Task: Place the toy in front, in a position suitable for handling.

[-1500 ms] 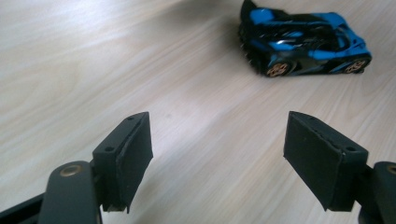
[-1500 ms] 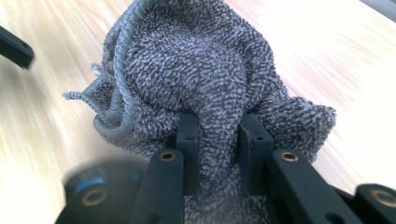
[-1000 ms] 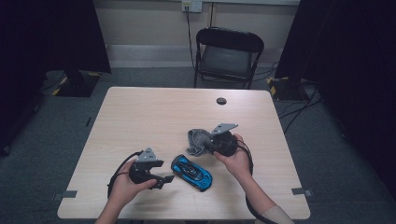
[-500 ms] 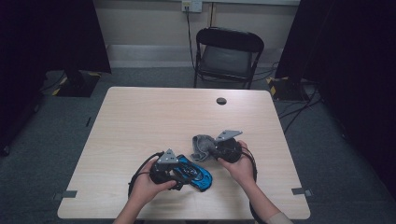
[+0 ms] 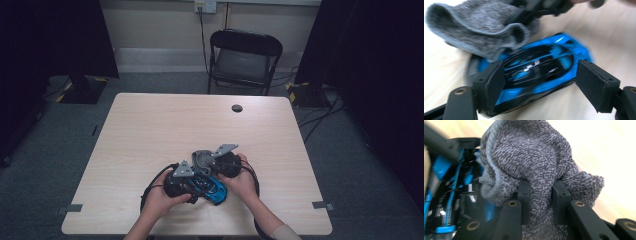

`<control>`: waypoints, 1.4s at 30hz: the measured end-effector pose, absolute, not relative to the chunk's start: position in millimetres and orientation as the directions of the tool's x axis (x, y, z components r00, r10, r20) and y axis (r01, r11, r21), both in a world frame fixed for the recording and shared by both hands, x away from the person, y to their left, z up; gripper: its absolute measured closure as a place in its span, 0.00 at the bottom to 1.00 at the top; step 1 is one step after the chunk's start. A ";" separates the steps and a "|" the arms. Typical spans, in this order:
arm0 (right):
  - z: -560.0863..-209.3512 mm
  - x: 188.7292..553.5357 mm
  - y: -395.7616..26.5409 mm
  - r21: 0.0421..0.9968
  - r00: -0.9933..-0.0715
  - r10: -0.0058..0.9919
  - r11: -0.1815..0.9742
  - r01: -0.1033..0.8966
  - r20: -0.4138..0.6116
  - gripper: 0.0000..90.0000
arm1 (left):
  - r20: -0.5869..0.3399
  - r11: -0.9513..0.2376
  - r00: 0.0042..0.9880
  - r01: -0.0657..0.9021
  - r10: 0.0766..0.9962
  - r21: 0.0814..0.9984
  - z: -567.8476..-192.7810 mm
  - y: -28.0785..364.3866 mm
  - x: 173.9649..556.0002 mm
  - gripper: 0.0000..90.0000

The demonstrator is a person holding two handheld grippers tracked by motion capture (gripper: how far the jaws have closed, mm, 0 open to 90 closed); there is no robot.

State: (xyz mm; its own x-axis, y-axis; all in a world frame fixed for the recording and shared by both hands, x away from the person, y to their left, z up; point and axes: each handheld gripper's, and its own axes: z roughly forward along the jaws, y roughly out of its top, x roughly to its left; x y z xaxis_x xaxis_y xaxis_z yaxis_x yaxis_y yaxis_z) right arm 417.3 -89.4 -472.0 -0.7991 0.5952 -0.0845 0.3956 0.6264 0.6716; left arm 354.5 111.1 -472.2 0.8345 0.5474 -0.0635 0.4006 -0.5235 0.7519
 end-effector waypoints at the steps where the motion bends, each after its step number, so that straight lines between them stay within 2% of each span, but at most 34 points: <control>1: -471.7 416.2 -90.4 0.671 -0.802 0.591 0.628 0.393 -0.083 0.81 | -0.073 -0.514 0.832 0.406 0.549 0.756 -472.4 111.5 354.7 0.26; 23: -467.2 388.8 -128.6 0.653 -0.852 0.517 0.672 0.348 -0.078 0.81 | -0.082 -0.512 0.828 0.418 0.555 0.750 -472.6 112.3 356.8 0.27; 34: -465.4 381.2 -144.2 0.660 -0.838 0.543 0.649 0.379 -0.053 0.81 | -0.101 -0.505 0.835 0.418 0.541 0.755 -472.7 110.8 356.7 0.29; 42: -452.9 400.7 -147.6 0.713 -0.773 0.631 0.570 0.408 -0.063 0.81 | -0.109 -0.497 0.833 0.423 0.543 0.757 -472.9 111.5 357.2 0.29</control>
State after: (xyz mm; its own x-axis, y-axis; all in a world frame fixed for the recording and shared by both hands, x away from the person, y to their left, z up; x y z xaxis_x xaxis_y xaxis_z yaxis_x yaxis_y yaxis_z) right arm 400.7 -147.6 -452.9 -0.7733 0.6310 -0.0625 0.4078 0.5704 0.7129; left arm 357.2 111.5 -472.9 0.8327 0.5428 -0.1093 0.4234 -0.4971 0.7573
